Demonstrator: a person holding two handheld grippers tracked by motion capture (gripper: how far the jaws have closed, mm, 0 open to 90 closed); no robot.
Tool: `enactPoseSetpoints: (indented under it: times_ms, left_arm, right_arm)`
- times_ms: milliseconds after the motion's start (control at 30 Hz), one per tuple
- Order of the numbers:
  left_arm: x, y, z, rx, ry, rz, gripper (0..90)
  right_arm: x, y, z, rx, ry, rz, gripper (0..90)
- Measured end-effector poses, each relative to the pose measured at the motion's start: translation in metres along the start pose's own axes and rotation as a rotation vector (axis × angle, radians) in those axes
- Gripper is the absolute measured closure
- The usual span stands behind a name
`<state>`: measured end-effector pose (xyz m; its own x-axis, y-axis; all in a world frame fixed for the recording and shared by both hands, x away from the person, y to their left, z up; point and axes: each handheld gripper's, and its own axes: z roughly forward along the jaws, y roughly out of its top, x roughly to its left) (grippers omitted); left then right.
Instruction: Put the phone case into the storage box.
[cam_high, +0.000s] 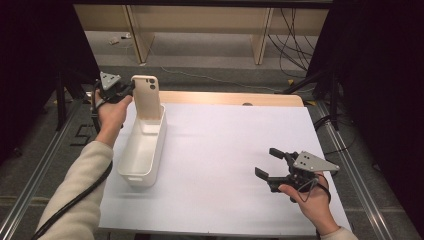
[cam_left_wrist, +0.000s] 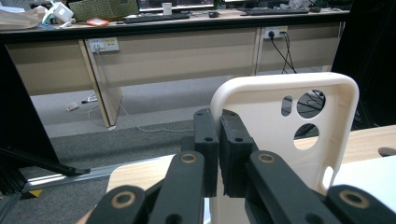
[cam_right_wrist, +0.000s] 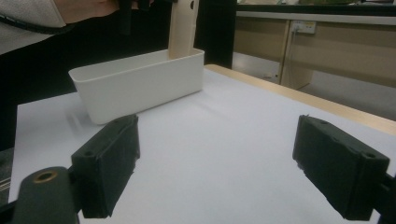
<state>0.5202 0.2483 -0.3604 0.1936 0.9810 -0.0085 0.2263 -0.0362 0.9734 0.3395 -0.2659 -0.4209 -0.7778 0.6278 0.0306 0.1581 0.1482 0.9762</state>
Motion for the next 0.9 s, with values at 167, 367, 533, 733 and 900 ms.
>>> enactPoseSetpoints:
  times_ms: [167,367,533,733,900]
  left_arm:
    - [-0.0006,-0.002,0.0022,0.004,-0.001,-0.005,86.5]
    - [0.0002,-0.0028,0.0043,0.008,0.002,-0.002,86.5]
    - [-0.0004,-0.0019,0.0054,0.005,0.001,-0.001,86.5]
    - [-0.0001,-0.0015,0.0059,0.008,0.002,0.0,86.4]
    - [0.0008,-0.002,0.0066,0.008,0.004,-0.001,86.5]
  right_arm:
    - [0.0002,0.0001,-0.0001,0.004,0.002,0.006,16.0]
    - [0.0014,0.0005,-0.0015,0.022,0.006,0.026,16.0]
    - [0.0002,0.0001,0.0001,0.0,-0.002,0.005,16.0]
    - [0.0015,0.0,-0.0009,0.02,0.007,0.026,16.0]
    - [0.001,-0.0001,0.0,0.013,0.02,0.02,16.0]
